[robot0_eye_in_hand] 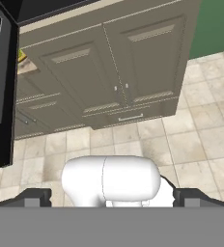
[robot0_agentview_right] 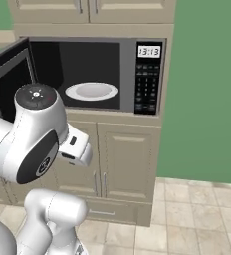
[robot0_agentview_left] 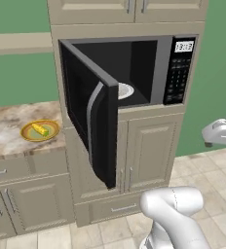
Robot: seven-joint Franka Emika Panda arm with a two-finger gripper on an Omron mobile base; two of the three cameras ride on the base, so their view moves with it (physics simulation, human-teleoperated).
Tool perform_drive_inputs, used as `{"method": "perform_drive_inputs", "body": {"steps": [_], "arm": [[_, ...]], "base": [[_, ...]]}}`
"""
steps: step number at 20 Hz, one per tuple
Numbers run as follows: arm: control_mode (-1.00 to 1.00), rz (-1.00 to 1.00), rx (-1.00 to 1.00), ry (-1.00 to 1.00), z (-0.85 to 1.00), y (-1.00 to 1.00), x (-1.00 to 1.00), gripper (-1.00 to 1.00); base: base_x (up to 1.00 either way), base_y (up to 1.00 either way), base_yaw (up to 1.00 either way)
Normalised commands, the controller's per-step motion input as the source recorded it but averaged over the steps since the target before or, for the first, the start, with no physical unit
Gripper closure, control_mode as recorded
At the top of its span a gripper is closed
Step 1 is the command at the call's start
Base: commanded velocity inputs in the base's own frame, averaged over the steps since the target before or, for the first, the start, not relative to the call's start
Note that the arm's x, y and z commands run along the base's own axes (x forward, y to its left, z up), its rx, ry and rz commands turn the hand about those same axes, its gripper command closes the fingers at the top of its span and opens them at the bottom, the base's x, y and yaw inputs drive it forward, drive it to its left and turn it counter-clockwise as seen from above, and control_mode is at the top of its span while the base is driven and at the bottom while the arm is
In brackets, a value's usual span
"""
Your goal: Pick the corn from the counter and place it in the microwave. Then turn on the microwave.
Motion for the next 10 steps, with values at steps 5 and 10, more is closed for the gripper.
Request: {"method": "perform_drive_inputs", "body": {"steps": [5,10], "arm": [[1.00,0.00,0.00,0.00,0.00,0.00,0.00,-1.00],[1.00,0.00,0.00,0.00,0.00,0.00,0.00,-1.00]], "base": [[-0.45,0.00,0.00],[-0.25,0.12,0.00]]}}
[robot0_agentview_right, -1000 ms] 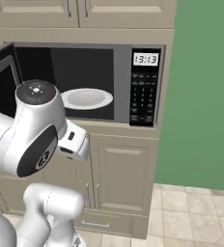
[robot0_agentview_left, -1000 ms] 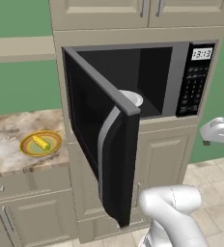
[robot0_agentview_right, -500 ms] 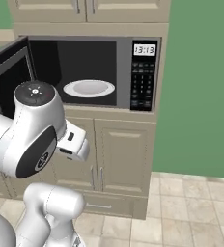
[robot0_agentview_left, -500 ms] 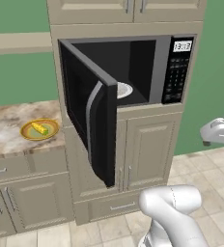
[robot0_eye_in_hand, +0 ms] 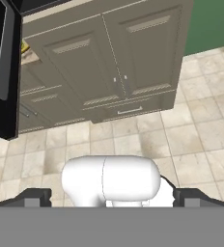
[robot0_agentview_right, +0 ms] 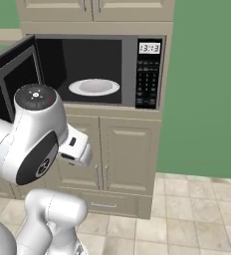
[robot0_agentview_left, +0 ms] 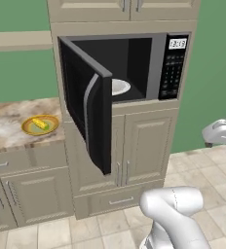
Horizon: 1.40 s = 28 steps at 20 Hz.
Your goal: Pick the corn from the counter and place it in the microwave. Then turn on the microwave.
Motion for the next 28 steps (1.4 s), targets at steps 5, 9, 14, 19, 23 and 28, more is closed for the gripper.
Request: {"method": "perform_drive_inputs", "body": {"steps": [5,9,14,19,23,28], "arm": [[1.00,0.00,0.00,0.00,0.00,0.00,0.00,-1.00],[1.00,0.00,0.00,0.00,0.00,0.00,0.00,-1.00],[1.00,0.00,0.00,0.00,0.00,0.00,0.00,-1.00],[1.00,0.00,0.00,0.00,0.00,0.00,0.00,-1.00],[1.00,0.00,0.00,0.00,0.00,0.00,0.00,-1.00],[1.00,0.00,0.00,0.00,0.00,0.00,0.00,-1.00]], "base": [[-0.07,0.36,0.00],[-0.25,0.51,0.00],[-0.26,0.53,0.00],[-0.27,0.47,0.00],[-0.29,0.41,0.00],[-0.29,0.35,-0.01]]}}
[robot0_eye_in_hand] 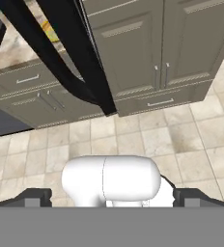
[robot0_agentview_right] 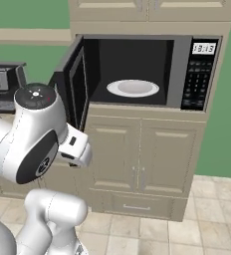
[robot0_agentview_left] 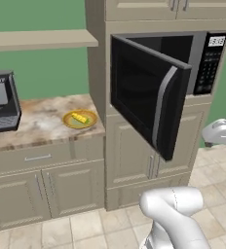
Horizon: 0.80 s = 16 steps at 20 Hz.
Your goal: Pick the corn from the counter and place it in the microwave. Then turn on the microwave.
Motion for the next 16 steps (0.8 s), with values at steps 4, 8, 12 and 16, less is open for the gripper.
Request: {"method": "perform_drive_inputs", "body": {"steps": [4,8,12,16], "arm": [[1.00,0.00,0.00,0.00,0.00,0.00,0.00,-1.00],[1.00,0.00,0.00,0.00,0.00,0.00,0.00,-1.00],[1.00,0.00,0.00,0.00,0.00,0.00,0.00,-1.00],[1.00,0.00,0.00,0.00,0.00,0.00,0.00,-1.00]], "base": [[-0.23,0.38,0.00],[-0.18,0.47,0.00],[-0.09,0.50,0.00],[0.00,0.53,0.00]]}}
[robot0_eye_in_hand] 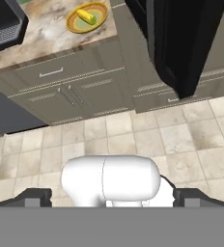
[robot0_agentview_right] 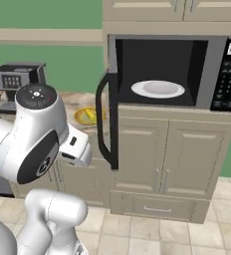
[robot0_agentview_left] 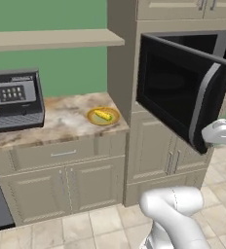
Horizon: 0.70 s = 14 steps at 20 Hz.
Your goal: Pick the corn from the counter and place it in the microwave. Then turn on the microwave.
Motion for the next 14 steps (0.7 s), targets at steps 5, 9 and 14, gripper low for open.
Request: {"method": "perform_drive_inputs", "body": {"steps": [5,9,14], "arm": [[1.00,0.00,0.00,0.00,0.00,0.00,0.00,-1.00],[1.00,0.00,0.00,0.00,0.00,0.00,0.00,-1.00],[1.00,0.00,0.00,0.00,0.00,0.00,0.00,-1.00]], "base": [[0.02,0.48,0.00],[0.14,0.44,0.00],[0.45,0.28,0.00]]}}
